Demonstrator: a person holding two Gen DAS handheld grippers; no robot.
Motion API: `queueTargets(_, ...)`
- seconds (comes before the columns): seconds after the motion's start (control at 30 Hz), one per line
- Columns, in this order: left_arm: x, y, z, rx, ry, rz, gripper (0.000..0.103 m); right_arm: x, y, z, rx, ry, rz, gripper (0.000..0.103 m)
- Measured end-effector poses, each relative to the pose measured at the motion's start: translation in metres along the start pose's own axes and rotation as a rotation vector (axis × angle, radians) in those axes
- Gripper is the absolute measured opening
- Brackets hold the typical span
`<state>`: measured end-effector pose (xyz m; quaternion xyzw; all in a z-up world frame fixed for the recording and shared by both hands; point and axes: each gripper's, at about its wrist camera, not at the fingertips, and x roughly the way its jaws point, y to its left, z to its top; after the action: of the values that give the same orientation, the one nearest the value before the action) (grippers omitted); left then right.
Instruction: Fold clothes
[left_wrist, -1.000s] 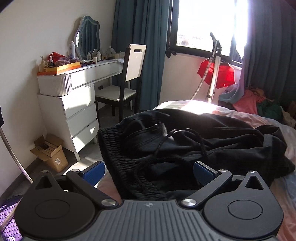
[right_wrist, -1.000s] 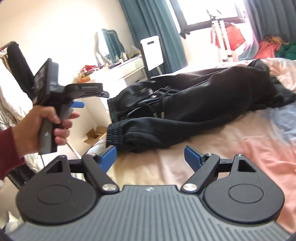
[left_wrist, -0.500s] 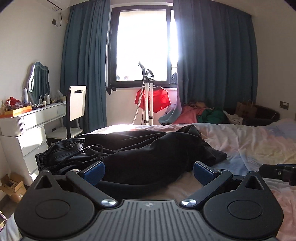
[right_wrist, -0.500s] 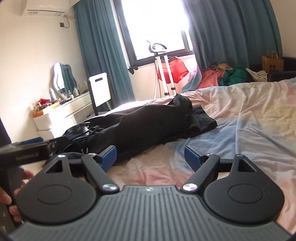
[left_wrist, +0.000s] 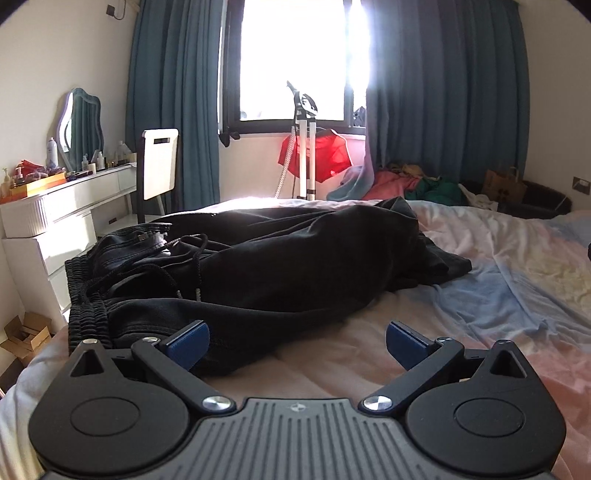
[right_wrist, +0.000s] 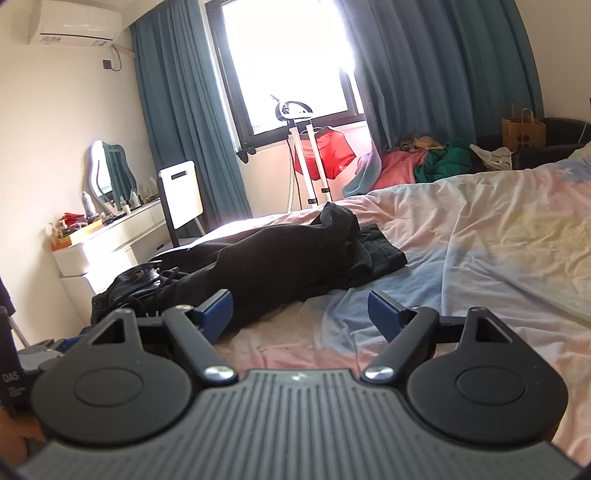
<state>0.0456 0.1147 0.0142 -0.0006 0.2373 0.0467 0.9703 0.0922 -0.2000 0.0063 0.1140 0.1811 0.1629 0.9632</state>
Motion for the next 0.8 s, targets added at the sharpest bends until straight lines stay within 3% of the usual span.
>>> queueTargets(0.17, 0.048, -0.027, 0.024, 0.077, 0.017, -0.084, 0.101, -0.010, -0.017, 0.009, 0.071, -0.025, -0.050, 0.083)
queueTargets(0.33, 0.125, -0.071, 0.067, 0.146, 0.009, -0.056, 0.093, -0.009, -0.047, 0.013, 0.088, -0.063, -0.159, 0.083)
queueTargets(0.43, 0.176, -0.100, 0.096, 0.190, -0.002, -0.033, 0.092, 0.004, -0.071, 0.012, 0.137, -0.046, -0.197, 0.083)
queueTargets(0.63, 0.277, -0.162, 0.139, 0.244, 0.035, -0.061, 0.091, 0.052, -0.109, 0.003, 0.241, 0.055, -0.250, 0.083)
queueTargets(0.7, 0.306, -0.180, 0.150, 0.239, 0.053, -0.082, 0.078, 0.065, -0.117, 0.002, 0.254, 0.065, -0.262, 0.083)
queueTargets(0.8, 0.348, -0.206, 0.159, 0.212, 0.075, -0.071, 0.077, 0.081, -0.127, -0.002, 0.275, 0.084, -0.265, 0.083)
